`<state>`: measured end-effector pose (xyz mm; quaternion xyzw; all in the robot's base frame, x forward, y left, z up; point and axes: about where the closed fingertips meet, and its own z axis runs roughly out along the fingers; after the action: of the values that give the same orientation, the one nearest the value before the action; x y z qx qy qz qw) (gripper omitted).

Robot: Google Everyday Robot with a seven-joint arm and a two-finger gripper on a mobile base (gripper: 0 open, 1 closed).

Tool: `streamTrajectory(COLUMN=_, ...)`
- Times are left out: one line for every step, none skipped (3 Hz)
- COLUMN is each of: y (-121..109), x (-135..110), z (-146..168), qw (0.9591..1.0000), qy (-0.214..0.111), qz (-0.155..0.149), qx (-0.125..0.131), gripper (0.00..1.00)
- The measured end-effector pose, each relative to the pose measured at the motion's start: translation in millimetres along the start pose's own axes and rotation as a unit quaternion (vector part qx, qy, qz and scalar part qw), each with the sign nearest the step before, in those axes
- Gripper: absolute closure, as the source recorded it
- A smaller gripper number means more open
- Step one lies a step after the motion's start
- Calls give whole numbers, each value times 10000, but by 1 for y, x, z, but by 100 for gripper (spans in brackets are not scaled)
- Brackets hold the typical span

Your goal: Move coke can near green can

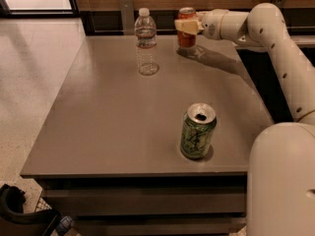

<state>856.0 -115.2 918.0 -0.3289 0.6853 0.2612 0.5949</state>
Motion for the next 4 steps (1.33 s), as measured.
streamTrajectory(y=2, x=-13, z=-33, qw=9998, qy=33, qz=-59, qx=189, gripper=100)
streamTrajectory(y=12, x=-28, z=-82, qw=9994, qy=-60, qz=-40, qx=330, gripper=100)
streamTrajectory(y=23, x=-33, z=-122, qw=9993, qy=-157, qz=14, qx=332, gripper=100)
streamTrajectory(y=42, x=-34, z=-162, qw=9992, qy=-245, qz=69, qx=309, gripper=100)
